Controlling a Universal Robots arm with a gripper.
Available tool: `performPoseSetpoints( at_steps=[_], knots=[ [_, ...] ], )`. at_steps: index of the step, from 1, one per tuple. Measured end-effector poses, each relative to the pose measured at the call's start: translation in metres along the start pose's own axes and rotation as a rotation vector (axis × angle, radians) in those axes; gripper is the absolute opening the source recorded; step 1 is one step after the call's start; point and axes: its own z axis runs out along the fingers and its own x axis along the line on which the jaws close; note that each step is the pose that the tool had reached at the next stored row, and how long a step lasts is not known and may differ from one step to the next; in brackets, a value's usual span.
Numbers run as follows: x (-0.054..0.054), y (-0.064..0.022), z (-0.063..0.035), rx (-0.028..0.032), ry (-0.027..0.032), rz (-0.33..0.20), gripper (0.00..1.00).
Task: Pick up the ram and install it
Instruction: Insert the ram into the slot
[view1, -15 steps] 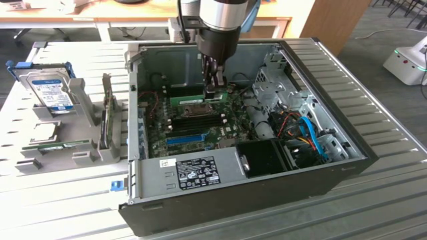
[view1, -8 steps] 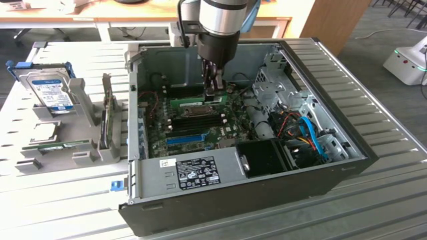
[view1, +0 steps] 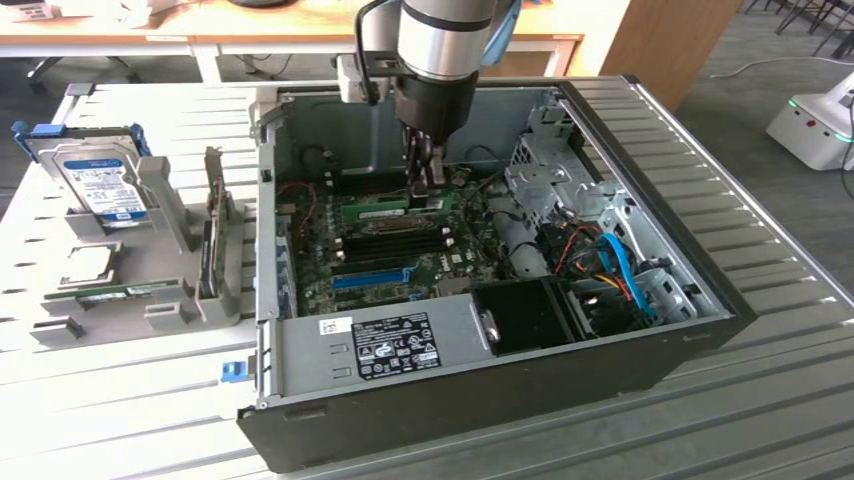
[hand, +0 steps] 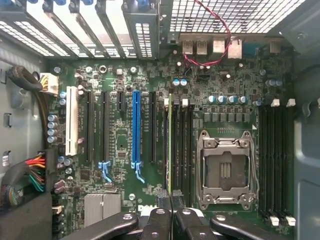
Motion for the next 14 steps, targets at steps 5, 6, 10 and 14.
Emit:
performPoseSetpoints(
  at_steps=[5,6,10,14],
  knots=[
    [0.000,-0.0002,0.0058,0.0000,0.0000,0.001,0.12],
    [0.000,-0.0002,0.0069,0.0000,-0.0001,0.002,0.12],
    [0.000,-0.0003,0.0110,0.0000,-0.0002,0.003,0.12],
    [0.000,-0.0005,0.0156,0.0000,-0.0001,0.004,0.12]
  ],
)
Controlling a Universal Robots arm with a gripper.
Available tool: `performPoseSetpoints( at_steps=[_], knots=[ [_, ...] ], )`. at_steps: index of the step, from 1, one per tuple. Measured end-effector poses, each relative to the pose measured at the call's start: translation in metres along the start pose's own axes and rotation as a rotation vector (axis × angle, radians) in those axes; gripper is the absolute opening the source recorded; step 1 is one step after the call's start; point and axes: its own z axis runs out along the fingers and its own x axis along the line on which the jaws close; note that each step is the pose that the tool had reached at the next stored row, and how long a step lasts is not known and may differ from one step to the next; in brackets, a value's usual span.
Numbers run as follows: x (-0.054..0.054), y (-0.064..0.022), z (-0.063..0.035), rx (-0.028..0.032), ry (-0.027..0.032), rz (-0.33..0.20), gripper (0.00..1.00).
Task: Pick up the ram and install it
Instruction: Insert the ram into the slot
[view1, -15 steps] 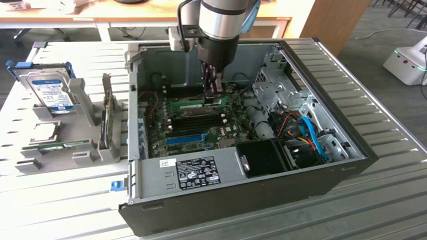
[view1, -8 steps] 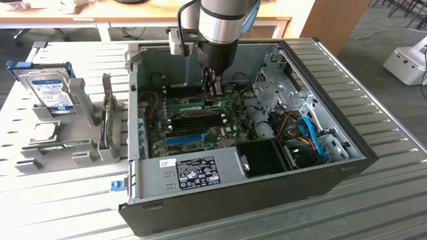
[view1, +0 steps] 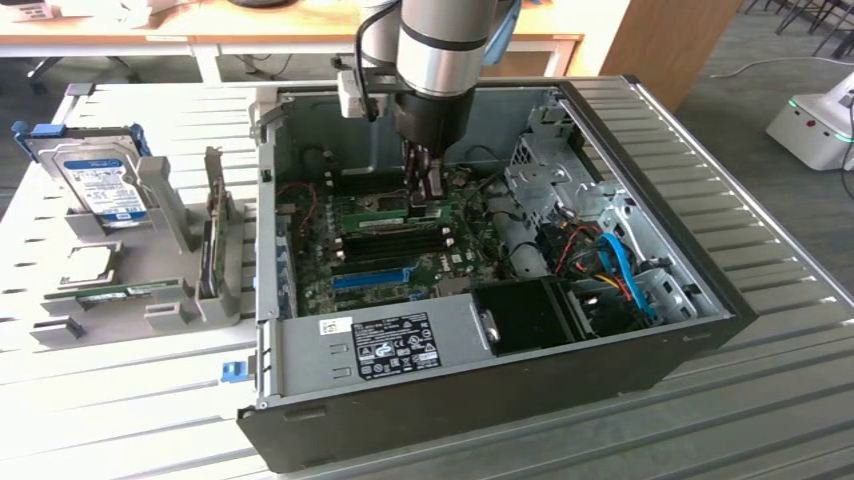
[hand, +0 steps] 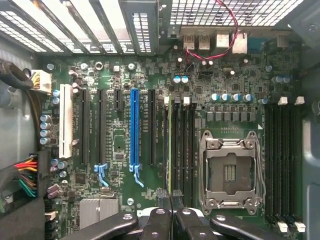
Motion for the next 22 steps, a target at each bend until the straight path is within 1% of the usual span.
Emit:
performPoseSetpoints(
  at_steps=[10,22],
  knots=[
    [0.000,-0.0004,0.0120,0.0000,-0.0002,0.010,0.12],
    [0.000,-0.0007,0.0214,0.0001,-0.0005,0.018,0.12]
  ],
)
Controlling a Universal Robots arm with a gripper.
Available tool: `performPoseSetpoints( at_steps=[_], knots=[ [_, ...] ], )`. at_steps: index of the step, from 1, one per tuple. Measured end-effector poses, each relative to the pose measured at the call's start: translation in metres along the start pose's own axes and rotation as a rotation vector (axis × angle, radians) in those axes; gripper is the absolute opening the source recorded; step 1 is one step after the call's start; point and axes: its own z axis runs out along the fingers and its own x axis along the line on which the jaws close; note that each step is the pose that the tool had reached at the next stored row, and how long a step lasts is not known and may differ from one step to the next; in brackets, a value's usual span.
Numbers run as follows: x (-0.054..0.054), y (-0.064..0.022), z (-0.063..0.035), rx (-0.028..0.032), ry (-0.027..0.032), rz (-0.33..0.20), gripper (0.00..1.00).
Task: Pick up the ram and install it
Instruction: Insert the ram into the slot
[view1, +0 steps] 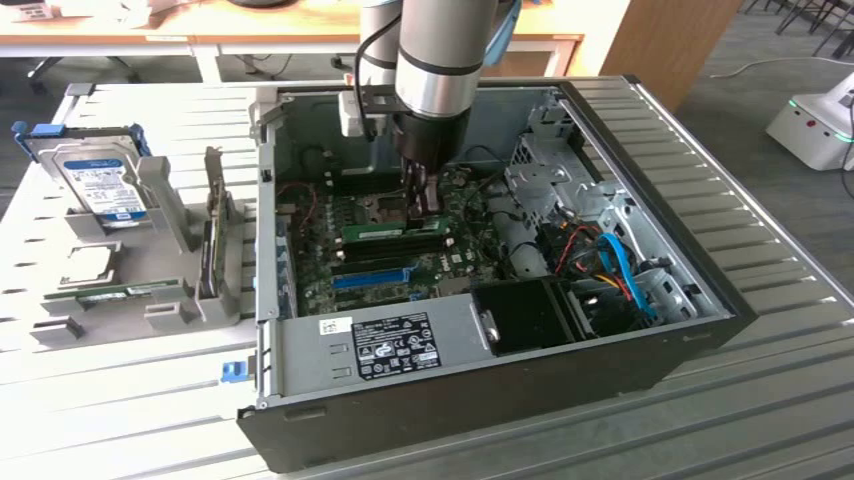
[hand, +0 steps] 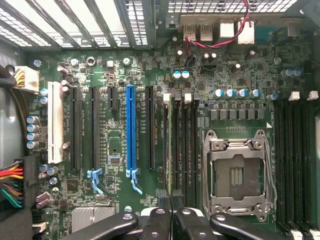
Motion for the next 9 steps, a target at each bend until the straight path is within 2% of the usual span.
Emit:
performPoseSetpoints(
  at_steps=[9],
  knots=[
    [0.0000,0.0000,0.0010,-0.0001,0.0001,0.000,0.12]
  ],
)
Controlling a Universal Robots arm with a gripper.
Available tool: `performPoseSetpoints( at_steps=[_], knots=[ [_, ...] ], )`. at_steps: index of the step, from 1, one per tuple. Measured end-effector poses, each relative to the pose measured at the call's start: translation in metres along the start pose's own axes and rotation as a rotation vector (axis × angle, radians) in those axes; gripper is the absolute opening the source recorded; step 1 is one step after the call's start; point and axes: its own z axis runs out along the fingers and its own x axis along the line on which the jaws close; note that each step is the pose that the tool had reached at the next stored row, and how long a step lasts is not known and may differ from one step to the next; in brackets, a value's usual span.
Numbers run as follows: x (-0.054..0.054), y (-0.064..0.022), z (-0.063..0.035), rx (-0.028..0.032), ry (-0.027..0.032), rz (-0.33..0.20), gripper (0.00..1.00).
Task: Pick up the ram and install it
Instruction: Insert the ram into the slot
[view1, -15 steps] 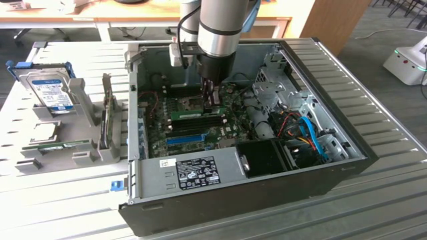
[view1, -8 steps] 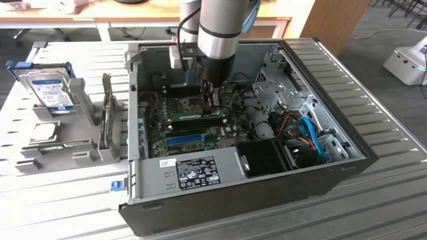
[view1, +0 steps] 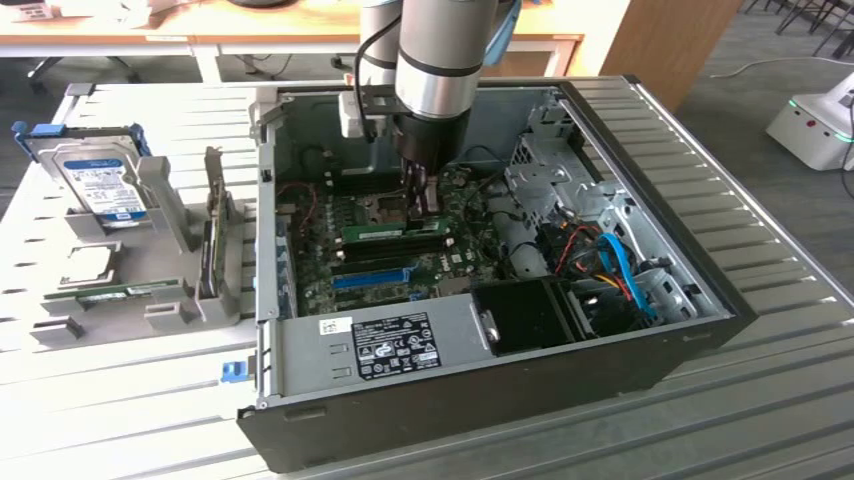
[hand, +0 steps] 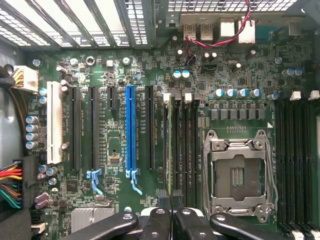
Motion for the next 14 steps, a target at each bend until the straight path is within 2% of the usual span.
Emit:
performPoseSetpoints(
  at_steps=[14],
  knots=[
    [0.0000,-0.0004,0.0003,0.0000,0.0005,-0.016,0.12]
  ],
)
